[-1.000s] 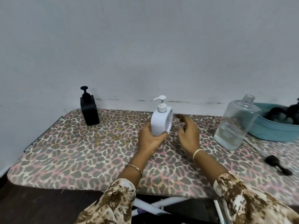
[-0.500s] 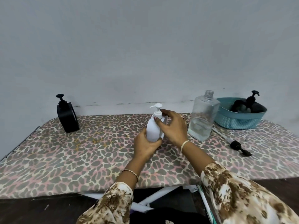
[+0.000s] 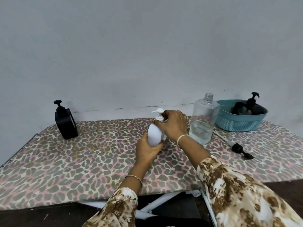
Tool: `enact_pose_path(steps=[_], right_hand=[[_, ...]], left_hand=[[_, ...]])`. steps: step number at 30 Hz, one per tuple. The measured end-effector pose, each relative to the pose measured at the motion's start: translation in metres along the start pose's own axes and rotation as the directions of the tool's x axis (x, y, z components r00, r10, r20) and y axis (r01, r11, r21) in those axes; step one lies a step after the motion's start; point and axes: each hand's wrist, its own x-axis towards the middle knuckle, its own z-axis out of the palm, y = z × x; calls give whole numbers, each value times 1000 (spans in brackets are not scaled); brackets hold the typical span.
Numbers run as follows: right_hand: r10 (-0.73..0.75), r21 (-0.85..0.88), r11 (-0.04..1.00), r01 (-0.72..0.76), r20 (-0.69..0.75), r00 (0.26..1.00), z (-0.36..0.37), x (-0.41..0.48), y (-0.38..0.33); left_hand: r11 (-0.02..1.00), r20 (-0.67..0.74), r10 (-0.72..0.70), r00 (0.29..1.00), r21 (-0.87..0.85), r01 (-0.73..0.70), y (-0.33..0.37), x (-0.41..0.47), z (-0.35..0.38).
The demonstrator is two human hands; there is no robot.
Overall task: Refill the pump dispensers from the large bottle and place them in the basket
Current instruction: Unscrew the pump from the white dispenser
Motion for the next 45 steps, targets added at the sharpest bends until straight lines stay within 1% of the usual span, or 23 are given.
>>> enact_pose_path(steps=[3, 5, 7, 10, 12, 15, 17, 19, 21, 23, 25, 28, 29, 32, 35, 37, 39, 41, 43, 45], right_hand=[[-23, 4, 1000, 22, 29, 999, -1, 1, 0], [-55, 33, 998, 52, 87, 995, -4, 2, 1], [-85, 109, 992, 66, 180, 980, -10, 5, 4], [-86, 245, 970, 6, 317, 944, -15, 8, 13], [-50, 236, 971, -22, 296, 954, -11, 8, 15], [18, 200, 978, -52, 171, 985, -5, 5, 11], [42, 204, 976, -70, 138, 989, -3, 3, 7], [46, 237, 968, -79, 140, 989, -2, 2, 7], [34, 310, 946, -94, 192, 981, -2, 2, 9], [5, 351, 933, -81, 212, 977, -1, 1, 11], [9, 339, 938, -76, 196, 980, 1, 0, 12], [84, 302, 945, -123, 140, 987, 3, -1, 9], [98, 315, 938, -143, 154, 983, 6, 0, 9], [75, 385, 909, -157, 220, 973, 8, 0, 10], [46, 435, 891, -131, 201, 979, 7, -2, 11], [77, 394, 909, -136, 160, 984, 6, -2, 12], [87, 348, 928, -135, 150, 985, 6, -2, 12], [56, 362, 925, -118, 176, 983, 6, 0, 12], [-5, 392, 916, -80, 211, 977, 3, 1, 12], [-42, 386, 922, -34, 187, 981, 1, 1, 13]], left_hand=[[1000, 8, -7, 1000, -8, 7, -2, 2, -1], [1000, 20, -16, 1000, -23, 17, -4, 4, -4], [999, 48, -20, 999, -41, 22, -5, 6, -8], [1000, 59, -8, 998, -13, 9, -5, 6, -9], [1000, 31, -8, 999, 15, 7, -6, 4, -6], [998, -15, 7, 1000, 65, -6, -7, 1, -3], [996, -25, 20, 999, 86, -18, -8, 1, -3], [996, -30, 27, 999, 91, -24, -8, 1, -2], [995, -31, 38, 999, 96, -35, -8, 1, -2], [994, -32, 46, 998, 101, -42, -9, 0, -2], [994, -33, 47, 998, 100, -43, -10, 1, -2], [994, -42, 44, 998, 106, -39, -10, 1, -2], [993, -41, 45, 998, 109, -41, -10, 1, -2], [994, -33, 49, 998, 97, -46, -10, 0, -2], [994, -32, 51, 998, 96, -48, -10, 0, -2], [994, -35, 49, 998, 99, -45, -11, 0, -2], [993, -34, 47, 998, 105, -43, -10, 0, -2], [993, -30, 51, 998, 106, -48, -10, 0, -2], [993, -28, 54, 998, 107, -50, -10, 0, -2], [993, -28, 53, 998, 108, -50, -9, -1, -3]])
